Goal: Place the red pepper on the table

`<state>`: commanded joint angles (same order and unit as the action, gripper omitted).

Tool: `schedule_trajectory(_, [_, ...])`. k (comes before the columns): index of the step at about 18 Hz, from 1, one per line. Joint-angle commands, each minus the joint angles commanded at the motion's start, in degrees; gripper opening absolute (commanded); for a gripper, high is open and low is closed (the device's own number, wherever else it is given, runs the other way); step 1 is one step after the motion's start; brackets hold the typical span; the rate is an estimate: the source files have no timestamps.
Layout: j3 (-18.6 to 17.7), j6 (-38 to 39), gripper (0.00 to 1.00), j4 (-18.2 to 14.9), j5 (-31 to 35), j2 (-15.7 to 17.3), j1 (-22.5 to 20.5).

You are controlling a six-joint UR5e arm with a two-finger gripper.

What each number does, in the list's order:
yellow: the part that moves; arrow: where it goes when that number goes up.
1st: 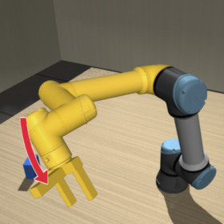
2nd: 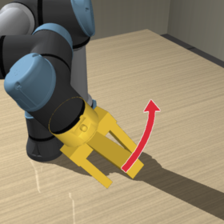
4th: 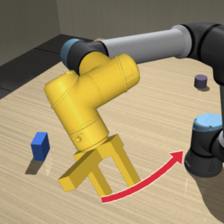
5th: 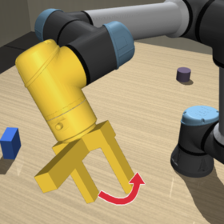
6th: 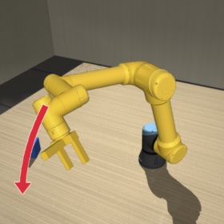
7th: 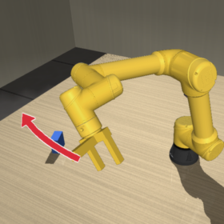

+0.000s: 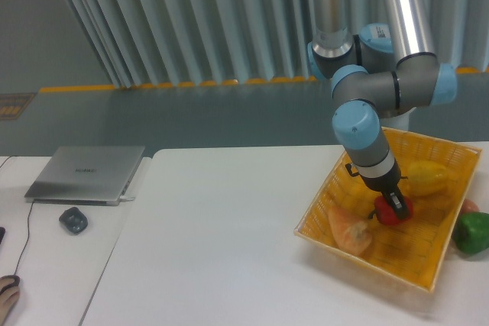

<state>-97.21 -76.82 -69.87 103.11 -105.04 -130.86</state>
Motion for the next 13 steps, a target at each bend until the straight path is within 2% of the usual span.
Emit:
schedule_trajectory(3, [0.44,-1.92,0.27,-0.70,-5.10,2.73,-3.16])
schedule_trajectory(6, [2.81,-6.41,0.27,-3.77,-9.24,3.88,-7.90])
schedule_trajectory(10, [4.48,-13.25,0.27,-4.13,-11.09,3.97,-14.40])
schedule_trajectory(13, [5.97,-21.24,0.27,-4.13,-12.32,3.36,-20.47])
